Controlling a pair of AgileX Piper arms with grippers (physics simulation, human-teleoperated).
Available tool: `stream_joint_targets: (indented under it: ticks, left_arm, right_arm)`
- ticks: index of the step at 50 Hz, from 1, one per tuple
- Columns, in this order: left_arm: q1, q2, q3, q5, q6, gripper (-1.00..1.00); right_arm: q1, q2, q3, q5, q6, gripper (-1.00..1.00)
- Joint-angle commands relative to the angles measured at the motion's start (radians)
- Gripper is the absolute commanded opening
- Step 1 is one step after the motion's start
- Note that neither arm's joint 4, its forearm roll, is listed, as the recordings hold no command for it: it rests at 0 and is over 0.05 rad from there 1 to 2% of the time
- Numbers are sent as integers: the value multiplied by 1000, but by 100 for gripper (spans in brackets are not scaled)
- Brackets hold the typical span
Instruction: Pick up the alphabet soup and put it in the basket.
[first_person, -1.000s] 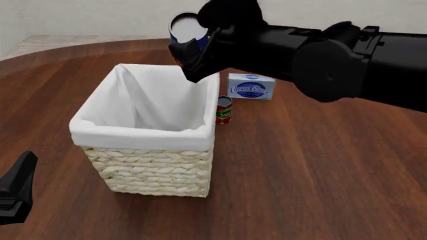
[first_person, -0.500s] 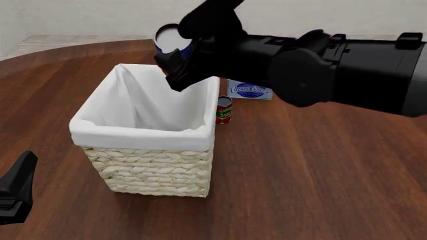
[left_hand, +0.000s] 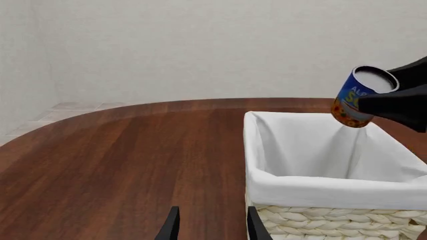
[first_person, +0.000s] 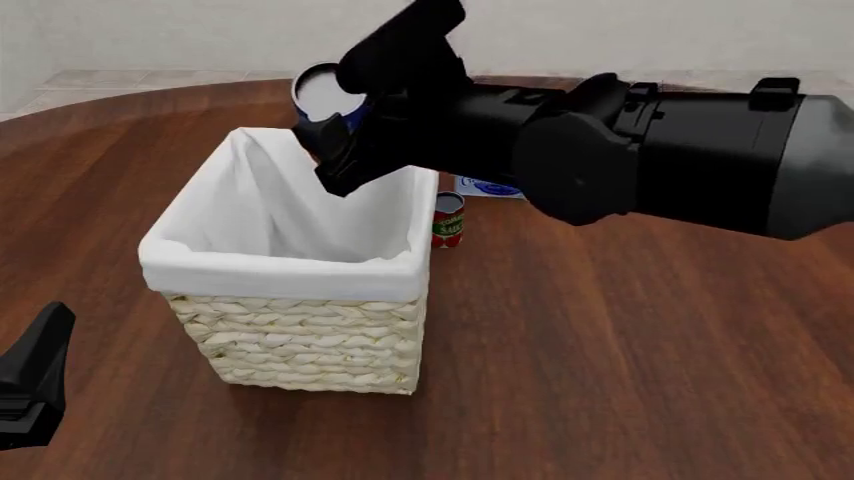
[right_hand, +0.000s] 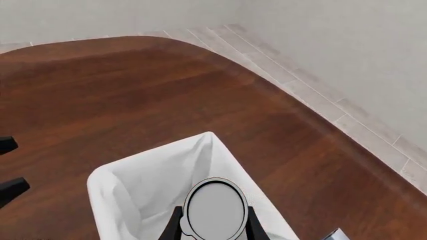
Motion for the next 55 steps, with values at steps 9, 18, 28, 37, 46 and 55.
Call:
stream_joint_targets:
  ticks: [9,18,28,37,46,55]
  left_arm:
    - [0,0,0,0,0,100]
    - [0,0,0,0,0,100]
    - [0,0,0,0,0,100]
    - [0,0,0,0,0,100]
    - [0,0,0,0,0,100]
    - [0,0,0,0,0,100]
  right_arm:
    - [18,9,-11,-12,31,-100]
    - [29,18,-8,-19,40,-100]
    - [33,36,-2,-27,51,-100]
    - [37,54,4,-29,51,-100]
    - [34,62,5,-31,55,-100]
    - [40,78,-1,-35,69,-100]
